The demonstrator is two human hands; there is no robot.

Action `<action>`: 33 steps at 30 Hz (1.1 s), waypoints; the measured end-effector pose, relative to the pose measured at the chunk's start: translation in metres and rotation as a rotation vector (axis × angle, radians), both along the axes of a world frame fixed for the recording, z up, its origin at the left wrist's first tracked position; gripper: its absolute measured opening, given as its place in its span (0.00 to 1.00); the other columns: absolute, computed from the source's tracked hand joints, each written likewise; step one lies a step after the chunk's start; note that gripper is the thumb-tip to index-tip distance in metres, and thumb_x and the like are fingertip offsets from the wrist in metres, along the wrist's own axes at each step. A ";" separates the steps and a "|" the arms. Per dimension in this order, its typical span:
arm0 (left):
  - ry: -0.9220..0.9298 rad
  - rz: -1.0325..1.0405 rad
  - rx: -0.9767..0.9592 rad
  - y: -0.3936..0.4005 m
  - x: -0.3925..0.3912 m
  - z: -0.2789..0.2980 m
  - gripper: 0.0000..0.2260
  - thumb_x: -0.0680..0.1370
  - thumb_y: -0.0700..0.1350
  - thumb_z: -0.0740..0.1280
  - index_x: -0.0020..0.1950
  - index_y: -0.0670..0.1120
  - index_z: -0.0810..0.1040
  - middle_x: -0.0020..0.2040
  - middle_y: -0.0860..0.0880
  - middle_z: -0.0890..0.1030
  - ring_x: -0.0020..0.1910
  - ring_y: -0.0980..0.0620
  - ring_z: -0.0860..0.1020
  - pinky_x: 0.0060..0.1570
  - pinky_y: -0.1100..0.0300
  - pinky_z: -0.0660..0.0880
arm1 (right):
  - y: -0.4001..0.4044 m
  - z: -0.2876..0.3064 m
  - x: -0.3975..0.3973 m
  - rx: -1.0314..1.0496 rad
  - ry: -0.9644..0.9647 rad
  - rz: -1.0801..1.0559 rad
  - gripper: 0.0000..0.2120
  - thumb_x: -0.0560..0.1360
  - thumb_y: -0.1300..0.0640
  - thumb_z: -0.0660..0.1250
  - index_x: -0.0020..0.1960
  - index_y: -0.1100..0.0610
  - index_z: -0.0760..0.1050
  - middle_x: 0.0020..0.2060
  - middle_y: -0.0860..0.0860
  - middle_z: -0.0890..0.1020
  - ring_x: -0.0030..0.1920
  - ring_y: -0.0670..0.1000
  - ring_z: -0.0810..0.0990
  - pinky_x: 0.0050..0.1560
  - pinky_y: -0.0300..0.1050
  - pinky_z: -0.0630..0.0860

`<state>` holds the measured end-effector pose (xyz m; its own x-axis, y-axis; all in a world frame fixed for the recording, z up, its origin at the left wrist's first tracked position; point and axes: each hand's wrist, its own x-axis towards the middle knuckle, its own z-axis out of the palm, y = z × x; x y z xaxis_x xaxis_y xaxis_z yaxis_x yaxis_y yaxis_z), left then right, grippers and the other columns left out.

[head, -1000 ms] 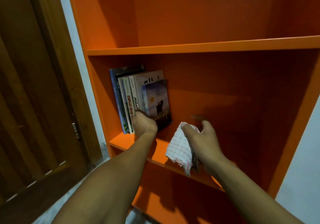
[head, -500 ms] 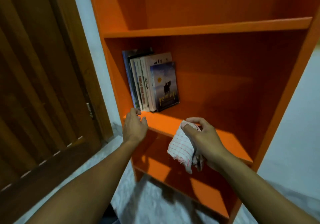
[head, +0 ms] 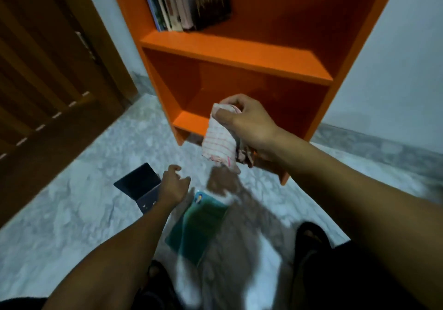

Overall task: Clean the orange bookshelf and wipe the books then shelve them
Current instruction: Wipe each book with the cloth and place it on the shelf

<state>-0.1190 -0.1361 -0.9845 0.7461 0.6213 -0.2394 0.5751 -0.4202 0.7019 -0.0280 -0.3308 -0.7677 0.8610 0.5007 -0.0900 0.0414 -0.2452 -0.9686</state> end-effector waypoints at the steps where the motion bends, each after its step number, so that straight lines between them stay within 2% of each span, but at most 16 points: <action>1: 0.056 0.000 -0.044 -0.005 -0.007 -0.018 0.20 0.77 0.43 0.71 0.67 0.41 0.69 0.55 0.39 0.78 0.51 0.42 0.79 0.45 0.56 0.72 | -0.001 -0.006 -0.001 -0.003 0.004 0.004 0.11 0.77 0.52 0.70 0.56 0.56 0.75 0.50 0.55 0.80 0.47 0.58 0.80 0.46 0.57 0.78; 2: 0.105 -0.004 -0.087 -0.010 -0.014 -0.034 0.22 0.77 0.42 0.71 0.68 0.40 0.68 0.56 0.38 0.79 0.52 0.40 0.79 0.45 0.56 0.73 | -0.001 -0.011 -0.001 0.000 0.009 0.003 0.12 0.77 0.52 0.70 0.56 0.56 0.75 0.50 0.56 0.80 0.48 0.59 0.81 0.47 0.58 0.79; 5: 0.246 0.035 -0.177 -0.022 -0.031 -0.071 0.23 0.79 0.40 0.68 0.72 0.38 0.66 0.64 0.36 0.76 0.62 0.38 0.76 0.45 0.63 0.74 | -0.002 -0.027 0.000 -0.039 0.000 0.016 0.11 0.77 0.53 0.70 0.56 0.57 0.75 0.50 0.54 0.79 0.48 0.53 0.80 0.47 0.52 0.79; 6: 0.312 0.021 -0.140 -0.025 -0.037 -0.082 0.23 0.79 0.42 0.68 0.72 0.40 0.66 0.65 0.37 0.74 0.62 0.38 0.74 0.50 0.60 0.73 | -0.002 -0.032 0.001 -0.049 0.003 0.027 0.11 0.77 0.53 0.70 0.56 0.57 0.75 0.50 0.53 0.79 0.48 0.51 0.79 0.47 0.50 0.78; 7: 0.394 -0.003 -0.097 -0.025 -0.043 -0.093 0.24 0.79 0.45 0.68 0.72 0.43 0.65 0.65 0.38 0.73 0.62 0.38 0.74 0.55 0.54 0.73 | -0.001 -0.035 0.001 -0.052 0.005 0.038 0.10 0.77 0.54 0.70 0.55 0.57 0.75 0.48 0.52 0.78 0.46 0.50 0.78 0.46 0.47 0.77; 9: 0.544 -0.022 -0.067 -0.027 -0.055 -0.109 0.24 0.78 0.50 0.66 0.71 0.47 0.63 0.62 0.40 0.73 0.60 0.38 0.73 0.59 0.43 0.72 | 0.000 -0.040 0.002 -0.046 0.008 0.048 0.10 0.77 0.56 0.70 0.55 0.59 0.75 0.44 0.50 0.77 0.42 0.46 0.76 0.41 0.42 0.74; 12: 0.686 -0.088 0.064 -0.030 -0.070 -0.130 0.27 0.76 0.50 0.67 0.72 0.48 0.60 0.62 0.41 0.70 0.61 0.36 0.72 0.59 0.40 0.70 | 0.003 -0.044 0.004 -0.046 0.018 0.052 0.12 0.78 0.56 0.70 0.57 0.61 0.75 0.44 0.51 0.77 0.41 0.47 0.76 0.39 0.42 0.74; 14: 0.708 -0.118 0.168 -0.033 -0.074 -0.135 0.29 0.76 0.49 0.68 0.73 0.48 0.59 0.64 0.41 0.69 0.62 0.36 0.70 0.59 0.39 0.68 | 0.005 -0.045 0.006 -0.036 0.020 0.048 0.13 0.78 0.57 0.70 0.58 0.61 0.75 0.45 0.52 0.77 0.43 0.48 0.77 0.40 0.43 0.76; 16: 0.712 -0.086 0.199 -0.032 -0.071 -0.133 0.28 0.76 0.48 0.68 0.72 0.48 0.61 0.63 0.40 0.70 0.62 0.36 0.70 0.60 0.40 0.68 | 0.006 -0.046 0.006 -0.021 0.029 0.048 0.13 0.78 0.57 0.70 0.58 0.62 0.75 0.46 0.52 0.77 0.44 0.50 0.78 0.42 0.45 0.77; 19: 0.703 -0.057 0.175 -0.020 -0.068 -0.137 0.19 0.78 0.45 0.65 0.68 0.45 0.68 0.60 0.40 0.72 0.61 0.37 0.72 0.59 0.44 0.72 | 0.006 -0.046 0.006 -0.014 0.046 0.058 0.12 0.77 0.57 0.70 0.58 0.61 0.75 0.47 0.53 0.78 0.46 0.52 0.79 0.44 0.49 0.78; 22: 0.633 -0.133 0.077 -0.011 -0.067 -0.131 0.14 0.79 0.44 0.62 0.65 0.46 0.72 0.59 0.41 0.75 0.58 0.40 0.76 0.53 0.49 0.75 | 0.006 -0.045 0.004 -0.032 0.068 0.068 0.12 0.77 0.56 0.70 0.58 0.60 0.75 0.47 0.53 0.78 0.45 0.52 0.79 0.45 0.50 0.78; 25: 0.557 -0.228 0.096 -0.003 -0.059 -0.110 0.08 0.79 0.43 0.61 0.58 0.50 0.74 0.57 0.45 0.78 0.52 0.45 0.76 0.48 0.51 0.74 | 0.005 -0.039 0.003 -0.015 0.119 0.069 0.12 0.77 0.55 0.70 0.57 0.60 0.75 0.47 0.53 0.79 0.48 0.54 0.80 0.49 0.54 0.79; 29: 0.427 -0.335 0.169 0.007 -0.038 -0.070 0.00 0.79 0.43 0.62 0.49 0.48 0.72 0.50 0.42 0.80 0.49 0.41 0.78 0.47 0.52 0.75 | 0.001 -0.034 0.004 0.015 0.202 0.036 0.13 0.77 0.55 0.71 0.57 0.60 0.76 0.52 0.58 0.81 0.52 0.59 0.82 0.51 0.56 0.80; 31: 0.333 -0.263 0.109 0.012 -0.028 -0.045 0.05 0.81 0.45 0.64 0.47 0.45 0.71 0.48 0.40 0.81 0.47 0.42 0.78 0.45 0.53 0.73 | -0.001 -0.033 0.007 0.064 0.311 -0.006 0.13 0.75 0.55 0.72 0.56 0.59 0.76 0.51 0.61 0.82 0.51 0.63 0.82 0.51 0.60 0.79; 33: 0.223 -0.166 0.002 0.017 -0.020 -0.010 0.08 0.81 0.46 0.65 0.50 0.41 0.74 0.48 0.40 0.81 0.48 0.42 0.79 0.46 0.53 0.73 | -0.001 -0.035 0.009 0.151 0.511 -0.065 0.21 0.68 0.54 0.78 0.56 0.60 0.76 0.48 0.62 0.80 0.48 0.61 0.79 0.48 0.60 0.75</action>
